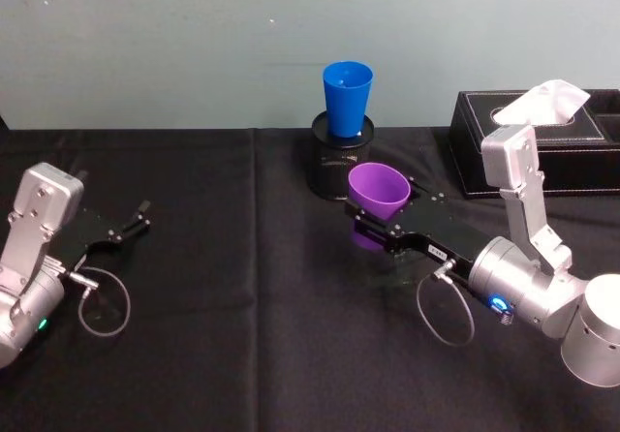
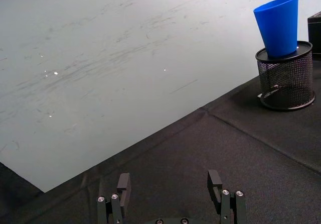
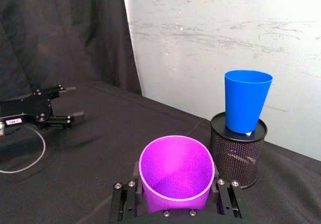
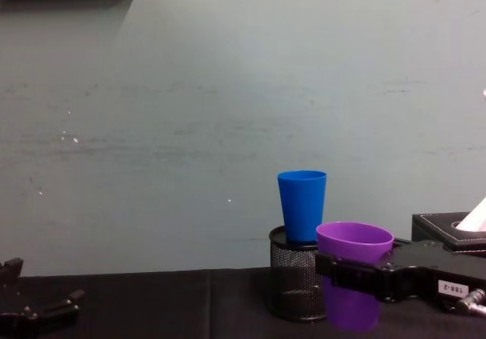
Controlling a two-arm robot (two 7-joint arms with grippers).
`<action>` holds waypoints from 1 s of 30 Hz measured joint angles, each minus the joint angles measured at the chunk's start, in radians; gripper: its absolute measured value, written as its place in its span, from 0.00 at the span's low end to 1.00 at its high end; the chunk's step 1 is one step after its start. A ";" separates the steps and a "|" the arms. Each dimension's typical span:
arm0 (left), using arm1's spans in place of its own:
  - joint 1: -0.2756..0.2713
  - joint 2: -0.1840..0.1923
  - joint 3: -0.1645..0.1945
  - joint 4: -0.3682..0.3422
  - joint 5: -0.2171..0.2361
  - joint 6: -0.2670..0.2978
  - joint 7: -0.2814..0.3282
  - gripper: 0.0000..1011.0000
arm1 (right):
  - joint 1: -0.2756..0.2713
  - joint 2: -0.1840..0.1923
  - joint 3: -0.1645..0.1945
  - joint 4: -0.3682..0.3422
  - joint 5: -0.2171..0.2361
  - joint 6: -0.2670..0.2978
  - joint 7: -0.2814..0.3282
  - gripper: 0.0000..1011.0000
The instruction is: Pick up one cup with a gripper and tap it against the other cup.
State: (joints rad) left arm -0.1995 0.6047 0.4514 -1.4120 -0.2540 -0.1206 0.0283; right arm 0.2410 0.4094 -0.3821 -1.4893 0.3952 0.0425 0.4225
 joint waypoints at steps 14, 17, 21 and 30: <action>0.000 0.000 0.000 0.000 0.000 0.000 0.000 0.99 | 0.001 -0.002 -0.002 0.006 0.000 -0.008 0.002 0.72; 0.000 0.000 0.000 0.000 0.000 0.000 0.000 0.99 | 0.001 -0.002 -0.002 0.006 0.000 -0.008 0.002 0.72; 0.000 0.000 0.000 0.000 0.000 0.000 0.000 0.99 | 0.001 -0.002 -0.002 0.007 0.000 -0.009 0.002 0.72; 0.000 0.000 0.000 0.000 0.000 0.000 0.000 0.99 | 0.001 -0.002 -0.002 0.008 0.000 -0.010 0.003 0.72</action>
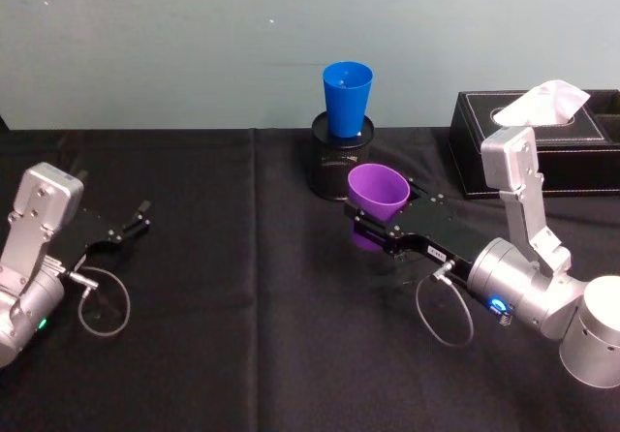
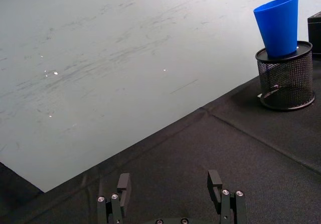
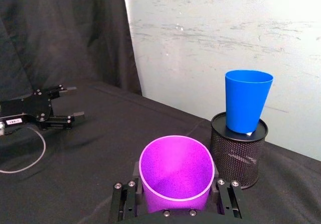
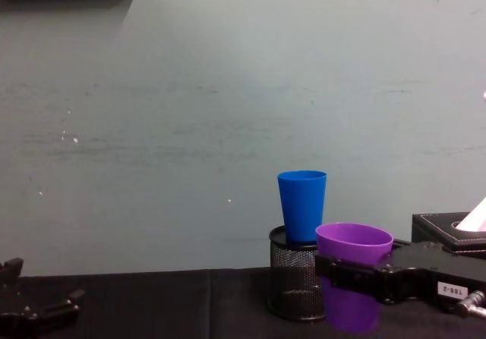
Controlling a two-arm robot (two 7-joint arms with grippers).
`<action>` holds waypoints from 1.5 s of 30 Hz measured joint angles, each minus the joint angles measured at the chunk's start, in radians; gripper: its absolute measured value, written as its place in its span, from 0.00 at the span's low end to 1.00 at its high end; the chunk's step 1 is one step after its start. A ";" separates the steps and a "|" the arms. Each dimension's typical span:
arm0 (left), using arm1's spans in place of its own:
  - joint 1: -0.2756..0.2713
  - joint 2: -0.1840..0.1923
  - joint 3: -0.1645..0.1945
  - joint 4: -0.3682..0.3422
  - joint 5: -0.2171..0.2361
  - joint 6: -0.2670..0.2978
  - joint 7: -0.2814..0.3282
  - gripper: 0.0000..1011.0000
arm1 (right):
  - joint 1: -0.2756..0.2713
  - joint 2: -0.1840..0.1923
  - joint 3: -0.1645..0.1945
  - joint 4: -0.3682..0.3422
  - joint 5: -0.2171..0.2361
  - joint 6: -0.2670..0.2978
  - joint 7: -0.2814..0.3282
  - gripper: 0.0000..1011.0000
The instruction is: Pick up one cup with a gripper and tap it against the other cup.
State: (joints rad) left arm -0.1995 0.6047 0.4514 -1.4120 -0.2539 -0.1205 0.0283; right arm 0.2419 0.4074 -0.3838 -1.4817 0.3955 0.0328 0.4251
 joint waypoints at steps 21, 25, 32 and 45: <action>0.000 0.000 0.000 0.000 0.000 0.000 0.000 0.99 | 0.000 0.000 0.000 0.001 0.000 -0.001 0.000 0.72; 0.000 0.000 0.000 0.000 0.000 0.000 0.000 0.99 | 0.000 0.000 0.000 0.001 0.000 -0.001 0.000 0.72; 0.000 0.000 0.000 0.000 0.000 0.000 0.000 0.99 | 0.000 0.000 0.000 0.001 0.000 -0.001 0.000 0.72; 0.000 0.000 0.000 0.000 0.000 0.000 0.000 0.99 | 0.000 0.000 0.000 0.001 0.000 -0.001 0.000 0.72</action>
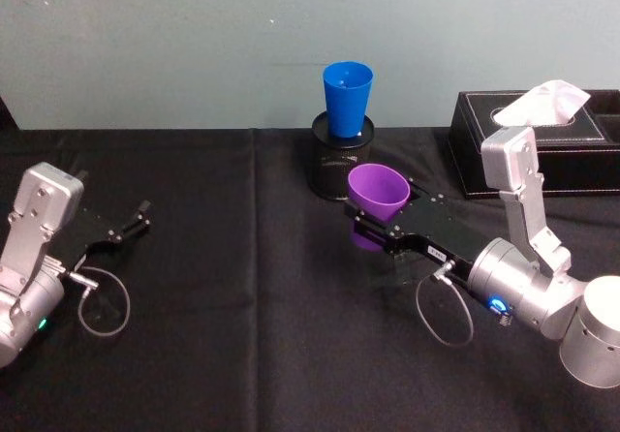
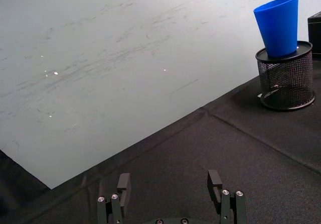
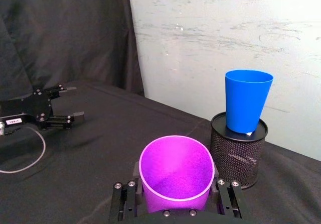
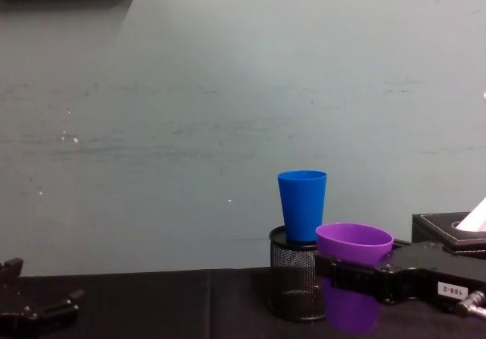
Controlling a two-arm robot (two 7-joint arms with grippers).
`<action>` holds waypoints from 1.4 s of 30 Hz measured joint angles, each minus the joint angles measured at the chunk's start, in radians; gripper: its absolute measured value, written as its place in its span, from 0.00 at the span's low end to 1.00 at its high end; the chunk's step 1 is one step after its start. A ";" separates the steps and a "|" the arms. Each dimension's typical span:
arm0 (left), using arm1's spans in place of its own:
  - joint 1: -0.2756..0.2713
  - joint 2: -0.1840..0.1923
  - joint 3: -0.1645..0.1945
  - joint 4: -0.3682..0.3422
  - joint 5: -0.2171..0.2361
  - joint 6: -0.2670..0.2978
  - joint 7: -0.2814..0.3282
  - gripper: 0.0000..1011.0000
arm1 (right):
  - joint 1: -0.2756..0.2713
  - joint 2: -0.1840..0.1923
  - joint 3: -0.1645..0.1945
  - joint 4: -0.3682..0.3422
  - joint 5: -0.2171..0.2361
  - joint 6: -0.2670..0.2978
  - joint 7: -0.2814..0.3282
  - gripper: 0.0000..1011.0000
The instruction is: Pick up one cup with a gripper and tap it against the other cup.
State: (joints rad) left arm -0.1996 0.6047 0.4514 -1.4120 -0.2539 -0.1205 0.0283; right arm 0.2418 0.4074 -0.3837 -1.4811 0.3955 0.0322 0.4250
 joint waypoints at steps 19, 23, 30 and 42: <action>0.000 0.000 0.000 0.000 0.000 0.000 0.000 0.99 | 0.000 0.000 0.000 0.000 0.000 0.000 0.000 0.72; 0.000 0.000 0.000 0.000 0.000 0.000 0.000 0.99 | 0.000 0.000 0.000 0.000 0.000 0.000 0.000 0.72; 0.000 0.000 0.000 0.000 0.000 0.000 0.000 0.99 | 0.000 0.000 0.000 0.000 0.000 0.000 0.000 0.72; 0.000 0.000 0.000 0.000 0.000 0.000 0.000 0.99 | 0.000 0.000 0.000 0.000 0.000 0.000 0.000 0.72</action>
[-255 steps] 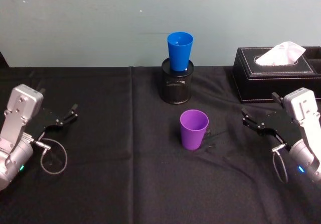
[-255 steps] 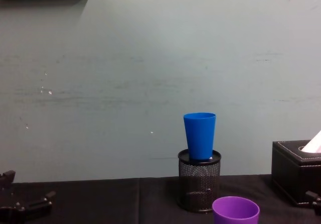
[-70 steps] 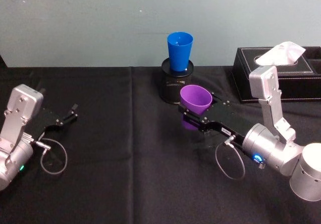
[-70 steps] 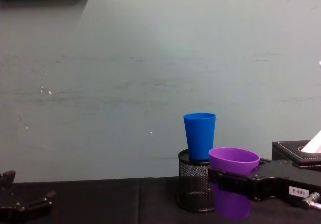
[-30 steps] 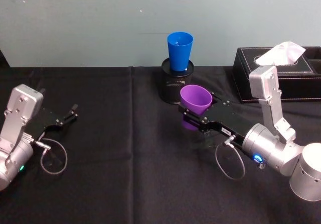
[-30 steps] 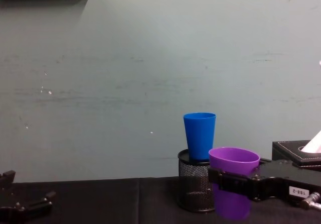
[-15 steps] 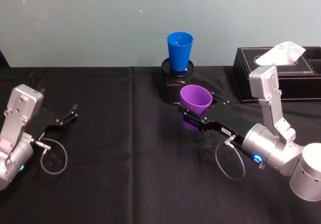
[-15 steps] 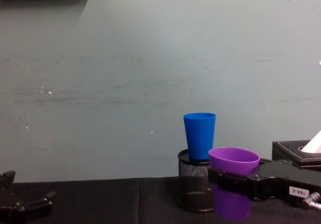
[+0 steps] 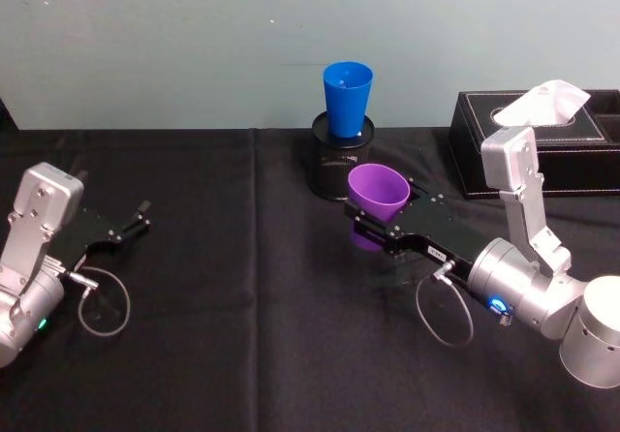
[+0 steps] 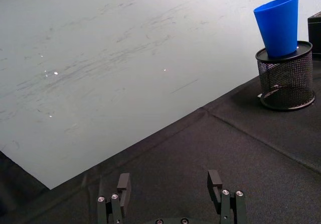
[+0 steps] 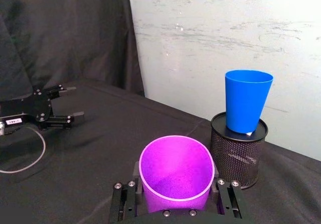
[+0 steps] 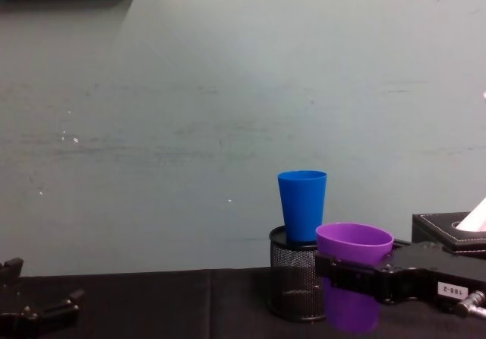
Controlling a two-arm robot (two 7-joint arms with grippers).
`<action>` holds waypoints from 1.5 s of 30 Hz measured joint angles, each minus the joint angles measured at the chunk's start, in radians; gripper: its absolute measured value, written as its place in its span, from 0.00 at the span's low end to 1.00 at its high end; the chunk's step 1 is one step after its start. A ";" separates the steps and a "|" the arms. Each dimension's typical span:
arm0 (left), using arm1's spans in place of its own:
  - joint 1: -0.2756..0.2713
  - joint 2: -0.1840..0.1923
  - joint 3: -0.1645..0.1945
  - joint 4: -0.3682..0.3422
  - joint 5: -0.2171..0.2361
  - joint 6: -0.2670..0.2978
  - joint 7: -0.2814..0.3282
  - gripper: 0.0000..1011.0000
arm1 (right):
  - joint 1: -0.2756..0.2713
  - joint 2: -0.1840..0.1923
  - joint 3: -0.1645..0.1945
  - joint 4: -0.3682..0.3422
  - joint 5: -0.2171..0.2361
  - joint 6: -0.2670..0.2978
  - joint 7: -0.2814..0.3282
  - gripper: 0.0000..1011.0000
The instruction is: Pick up one cup with a gripper and tap it against the other cup.
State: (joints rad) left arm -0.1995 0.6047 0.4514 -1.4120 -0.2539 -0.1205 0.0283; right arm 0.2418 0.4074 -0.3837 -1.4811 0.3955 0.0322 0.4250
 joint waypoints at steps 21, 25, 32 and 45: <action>0.000 0.000 0.000 0.000 0.000 0.000 0.000 0.99 | 0.000 0.000 0.000 0.000 0.000 0.000 0.000 0.72; 0.000 0.000 0.000 0.000 0.000 0.000 0.000 0.99 | 0.000 0.000 0.000 0.000 0.000 0.000 0.000 0.72; 0.000 0.000 0.000 0.000 0.000 0.000 0.000 0.99 | 0.000 0.000 0.000 0.000 0.000 0.000 0.000 0.71; 0.000 0.000 0.000 0.000 0.000 0.000 0.000 0.99 | 0.000 0.000 0.000 0.000 0.000 0.000 0.000 0.72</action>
State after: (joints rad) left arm -0.1995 0.6047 0.4514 -1.4120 -0.2539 -0.1205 0.0283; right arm 0.2419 0.4074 -0.3837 -1.4811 0.3955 0.0321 0.4250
